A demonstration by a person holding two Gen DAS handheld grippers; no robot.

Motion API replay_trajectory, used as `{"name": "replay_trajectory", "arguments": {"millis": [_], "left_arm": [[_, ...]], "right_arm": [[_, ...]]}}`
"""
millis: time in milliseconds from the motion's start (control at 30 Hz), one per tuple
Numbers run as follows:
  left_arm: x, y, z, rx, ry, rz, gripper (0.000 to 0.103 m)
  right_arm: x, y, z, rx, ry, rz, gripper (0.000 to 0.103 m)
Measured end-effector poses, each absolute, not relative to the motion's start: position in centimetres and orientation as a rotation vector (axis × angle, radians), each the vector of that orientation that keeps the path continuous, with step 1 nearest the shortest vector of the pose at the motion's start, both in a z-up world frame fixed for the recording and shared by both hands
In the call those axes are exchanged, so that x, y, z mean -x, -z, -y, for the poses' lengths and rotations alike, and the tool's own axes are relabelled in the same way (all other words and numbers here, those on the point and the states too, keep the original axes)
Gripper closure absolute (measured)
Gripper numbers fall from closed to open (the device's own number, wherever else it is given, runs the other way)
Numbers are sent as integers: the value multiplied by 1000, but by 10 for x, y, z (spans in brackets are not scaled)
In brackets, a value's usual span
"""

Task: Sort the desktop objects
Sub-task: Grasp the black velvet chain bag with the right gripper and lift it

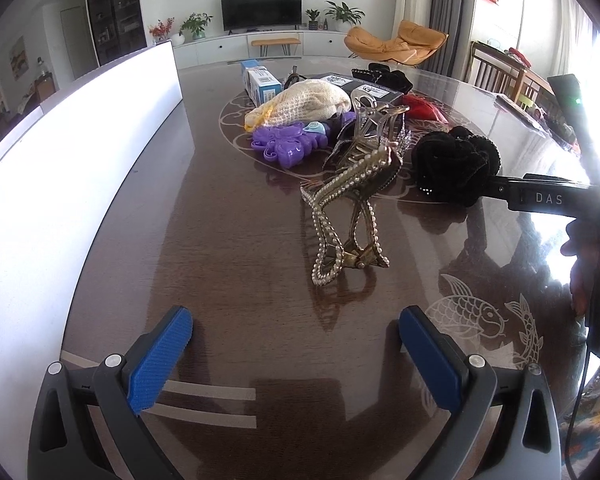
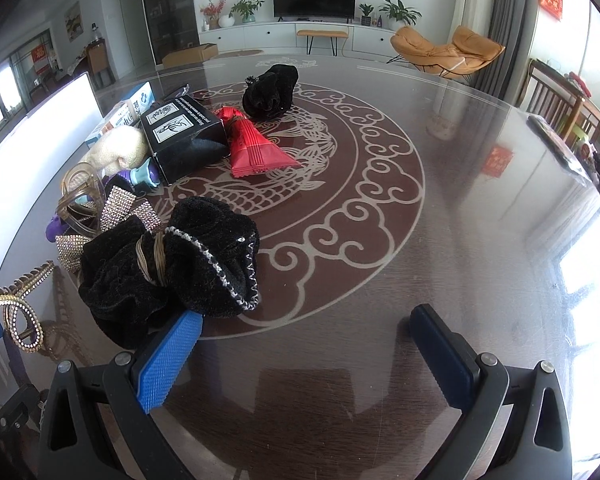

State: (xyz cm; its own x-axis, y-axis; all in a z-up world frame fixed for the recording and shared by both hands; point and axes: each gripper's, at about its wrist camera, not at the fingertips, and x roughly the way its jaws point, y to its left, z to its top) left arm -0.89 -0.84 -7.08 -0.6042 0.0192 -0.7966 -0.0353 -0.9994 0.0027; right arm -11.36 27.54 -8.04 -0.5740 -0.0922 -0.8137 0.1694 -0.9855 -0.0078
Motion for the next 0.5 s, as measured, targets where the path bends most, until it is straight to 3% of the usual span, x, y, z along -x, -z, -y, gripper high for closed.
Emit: {"name": "replay_trajectory", "arguments": {"millis": [500], "left_arm": [[33, 69, 4, 1455, -2731, -42, 0]], "right_arm": [[114, 81, -276, -1367, 2660, -127, 0]]}}
